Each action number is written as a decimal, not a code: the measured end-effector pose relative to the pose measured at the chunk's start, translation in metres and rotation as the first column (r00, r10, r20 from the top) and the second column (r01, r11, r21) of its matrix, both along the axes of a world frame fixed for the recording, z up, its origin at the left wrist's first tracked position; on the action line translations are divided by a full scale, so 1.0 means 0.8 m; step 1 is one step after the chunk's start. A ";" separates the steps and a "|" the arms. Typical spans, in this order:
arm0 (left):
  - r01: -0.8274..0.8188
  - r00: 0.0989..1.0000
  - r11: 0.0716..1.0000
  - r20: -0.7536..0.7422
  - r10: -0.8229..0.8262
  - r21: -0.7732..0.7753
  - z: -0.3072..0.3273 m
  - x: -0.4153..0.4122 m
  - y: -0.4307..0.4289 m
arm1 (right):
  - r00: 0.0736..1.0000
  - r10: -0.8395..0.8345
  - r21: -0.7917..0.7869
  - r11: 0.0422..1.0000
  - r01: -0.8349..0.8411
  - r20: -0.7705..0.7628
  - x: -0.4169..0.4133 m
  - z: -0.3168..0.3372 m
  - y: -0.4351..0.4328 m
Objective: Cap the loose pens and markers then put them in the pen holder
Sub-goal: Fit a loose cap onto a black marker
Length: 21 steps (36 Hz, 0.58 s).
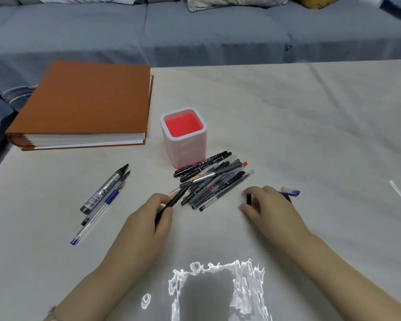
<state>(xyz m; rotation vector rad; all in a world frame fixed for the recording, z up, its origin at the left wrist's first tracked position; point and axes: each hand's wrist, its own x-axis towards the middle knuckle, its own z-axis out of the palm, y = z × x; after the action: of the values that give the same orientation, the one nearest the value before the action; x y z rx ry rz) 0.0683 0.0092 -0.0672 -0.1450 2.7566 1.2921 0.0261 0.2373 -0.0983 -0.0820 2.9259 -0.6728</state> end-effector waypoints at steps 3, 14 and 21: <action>0.001 1.000 1.000 -0.013 -0.001 0.015 0.004 0.003 -0.001 | 0.999 -0.045 0.006 0.999 0.045 0.012 -0.004 -0.004 -0.010; 0.046 0.999 0.997 -0.006 -0.046 0.055 0.011 0.014 0.006 | 0.954 -0.177 -0.710 0.638 0.297 0.240 0.016 0.024 -0.015; 0.068 0.997 0.994 -0.025 -0.067 0.084 0.016 0.015 0.011 | 0.932 -0.215 -0.933 0.149 0.327 0.292 0.027 0.063 -0.038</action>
<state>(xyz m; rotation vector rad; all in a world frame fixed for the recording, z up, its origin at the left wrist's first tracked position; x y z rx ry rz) 0.0800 0.0182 -0.0545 -0.0314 2.6934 1.3987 0.0477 0.2067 -0.0477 0.3681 1.8306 -2.4298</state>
